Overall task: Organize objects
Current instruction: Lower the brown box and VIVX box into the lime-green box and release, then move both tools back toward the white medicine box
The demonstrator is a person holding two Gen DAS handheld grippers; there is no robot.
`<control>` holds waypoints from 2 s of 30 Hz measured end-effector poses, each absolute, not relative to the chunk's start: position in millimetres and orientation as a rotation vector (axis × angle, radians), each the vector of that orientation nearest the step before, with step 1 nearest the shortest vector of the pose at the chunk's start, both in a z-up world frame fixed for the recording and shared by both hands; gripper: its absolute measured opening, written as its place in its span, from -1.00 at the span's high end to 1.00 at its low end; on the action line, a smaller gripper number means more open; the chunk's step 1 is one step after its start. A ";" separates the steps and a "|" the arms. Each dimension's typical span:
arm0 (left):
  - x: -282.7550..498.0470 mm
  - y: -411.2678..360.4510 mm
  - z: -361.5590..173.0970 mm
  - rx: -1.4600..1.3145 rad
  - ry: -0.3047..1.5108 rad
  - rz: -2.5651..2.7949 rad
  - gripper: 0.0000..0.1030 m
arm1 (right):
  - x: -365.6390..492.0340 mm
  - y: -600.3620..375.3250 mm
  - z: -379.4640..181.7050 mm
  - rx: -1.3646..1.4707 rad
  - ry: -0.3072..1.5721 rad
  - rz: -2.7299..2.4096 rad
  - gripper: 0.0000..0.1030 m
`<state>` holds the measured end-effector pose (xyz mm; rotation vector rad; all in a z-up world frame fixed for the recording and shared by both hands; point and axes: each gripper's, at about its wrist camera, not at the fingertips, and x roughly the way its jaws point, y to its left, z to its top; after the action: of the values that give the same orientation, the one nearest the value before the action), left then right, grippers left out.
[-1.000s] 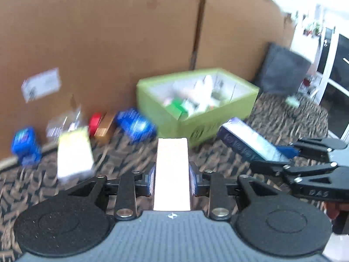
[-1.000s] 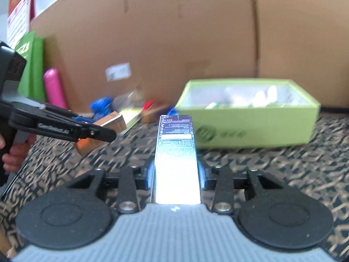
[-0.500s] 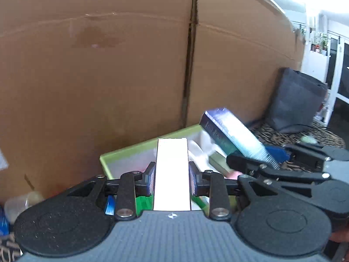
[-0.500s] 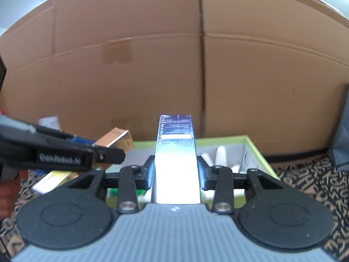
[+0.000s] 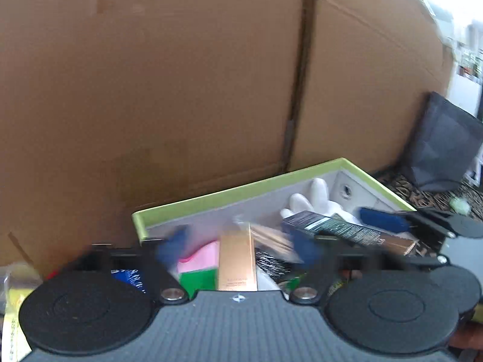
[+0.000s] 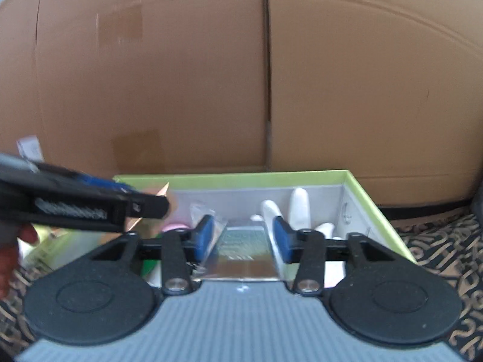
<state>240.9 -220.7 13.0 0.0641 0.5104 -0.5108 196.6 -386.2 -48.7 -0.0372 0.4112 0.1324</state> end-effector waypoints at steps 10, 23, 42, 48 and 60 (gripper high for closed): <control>217.0 -204.3 28.1 0.049 0.457 -0.524 -0.82 | 161.4 -390.5 -38.1 -0.059 0.301 0.108 -0.93; 128.8 -153.3 41.1 0.041 0.417 -0.559 -0.83 | 53.4 -372.2 -35.7 0.043 0.274 0.226 -1.00; 69.2 8.2 -13.5 -0.018 0.608 -0.301 -0.84 | -10.9 -251.6 -48.2 -0.084 0.430 0.504 -1.00; 78.2 49.9 -27.7 -0.087 0.645 -0.218 -0.84 | -1.0 -216.5 -54.1 -0.127 0.488 0.547 -1.00; 127.8 63.9 -32.9 -0.122 0.664 -0.235 -0.84 | 50.7 -162.3 -73.1 -0.048 0.572 0.516 -1.00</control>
<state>127.8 63.9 -32.9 -0.1219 0.6643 -0.2354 50.7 -162.3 -73.1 -0.0476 0.5723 0.5165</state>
